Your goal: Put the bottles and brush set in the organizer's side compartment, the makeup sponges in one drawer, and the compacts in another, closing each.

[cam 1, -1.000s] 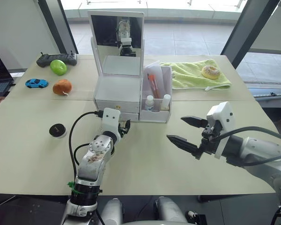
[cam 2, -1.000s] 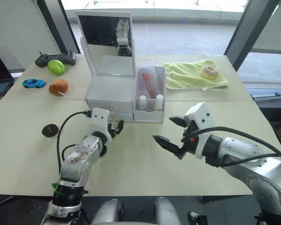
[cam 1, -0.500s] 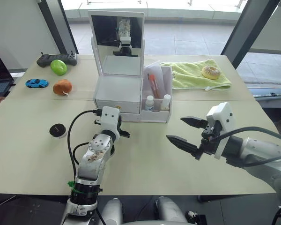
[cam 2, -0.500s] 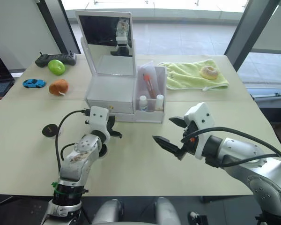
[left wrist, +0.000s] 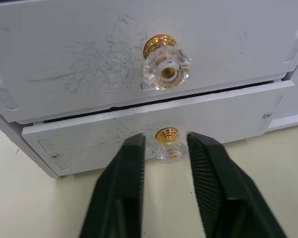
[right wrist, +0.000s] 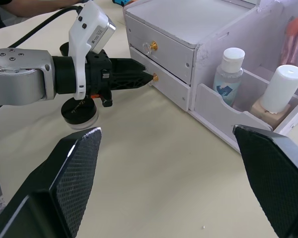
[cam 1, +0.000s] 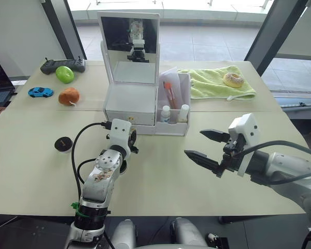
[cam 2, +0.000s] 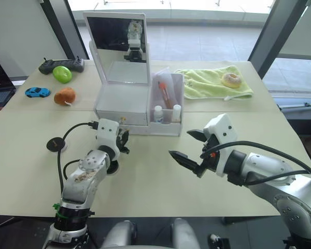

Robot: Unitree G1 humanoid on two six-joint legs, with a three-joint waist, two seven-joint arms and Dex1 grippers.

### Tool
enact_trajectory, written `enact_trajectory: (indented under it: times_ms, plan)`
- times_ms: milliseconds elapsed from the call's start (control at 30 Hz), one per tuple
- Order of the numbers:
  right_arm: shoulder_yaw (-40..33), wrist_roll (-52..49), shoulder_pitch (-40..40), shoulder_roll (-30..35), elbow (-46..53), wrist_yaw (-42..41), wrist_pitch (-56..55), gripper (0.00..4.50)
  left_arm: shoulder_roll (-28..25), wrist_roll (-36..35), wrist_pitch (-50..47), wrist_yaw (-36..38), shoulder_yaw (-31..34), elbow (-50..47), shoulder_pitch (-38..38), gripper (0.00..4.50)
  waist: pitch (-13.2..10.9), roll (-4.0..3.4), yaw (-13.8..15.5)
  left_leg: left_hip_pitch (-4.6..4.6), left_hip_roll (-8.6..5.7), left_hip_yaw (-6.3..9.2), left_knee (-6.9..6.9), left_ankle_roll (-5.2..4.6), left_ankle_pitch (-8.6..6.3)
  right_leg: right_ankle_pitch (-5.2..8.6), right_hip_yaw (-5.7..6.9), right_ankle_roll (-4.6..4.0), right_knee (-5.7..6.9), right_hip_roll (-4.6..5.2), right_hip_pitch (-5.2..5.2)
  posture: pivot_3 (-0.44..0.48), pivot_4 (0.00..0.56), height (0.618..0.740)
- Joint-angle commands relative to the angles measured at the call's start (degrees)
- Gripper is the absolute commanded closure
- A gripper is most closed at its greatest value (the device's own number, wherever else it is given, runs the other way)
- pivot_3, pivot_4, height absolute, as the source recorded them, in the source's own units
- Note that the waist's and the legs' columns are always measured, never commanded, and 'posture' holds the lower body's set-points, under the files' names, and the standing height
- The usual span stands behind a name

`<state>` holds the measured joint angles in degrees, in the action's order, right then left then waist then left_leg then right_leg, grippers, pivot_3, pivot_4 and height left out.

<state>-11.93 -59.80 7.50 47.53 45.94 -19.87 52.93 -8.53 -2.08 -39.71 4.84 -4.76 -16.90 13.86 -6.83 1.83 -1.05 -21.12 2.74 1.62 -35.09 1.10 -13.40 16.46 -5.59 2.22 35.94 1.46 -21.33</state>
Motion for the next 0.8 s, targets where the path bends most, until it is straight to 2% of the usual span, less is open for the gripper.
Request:
enact_trajectory:
  times_ms: [33, 767, 800]
  plan:
    - [-1.0, -0.6, 0.0, 0.4, 1.6, 0.1, -0.7, 0.0, 0.0, 0.9, 0.6, -0.4, -0.1, -1.2, 0.5, 2.69, 0.0, 0.0, 0.0, 0.0, 0.0, 0.0, 0.0, 0.0, 0.0, 0.0, 0.0, 0.0, 0.0, 0.0, 0.0, 0.0, 0.15, 0.74]
    - [-1.7, -1.8, -0.8, 0.9, 2.4, 1.6, -0.9, 0.0, 0.4, 2.1, 3.7, 0.4, -0.6, 3.4, 1.4, 2.69, 0.0, 0.02, 0.0, -0.01, 0.0, 0.0, 0.01, 0.0, 0.0, 0.0, 0.0, 0.0, -0.01, 0.0, 0.0, 0.0, 0.15, 0.74]
    - [-1.7, -1.8, -0.7, 0.9, 2.4, 1.6, -0.9, 0.0, 0.4, 2.1, 3.8, 0.4, -0.6, 3.5, 1.4, 3.08, 0.0, 0.02, 0.0, 0.0, 0.0, 0.0, 0.01, 0.0, 0.0, 0.0, 0.0, 0.0, -0.01, 0.0, 0.0, 0.0, 0.15, 0.74]
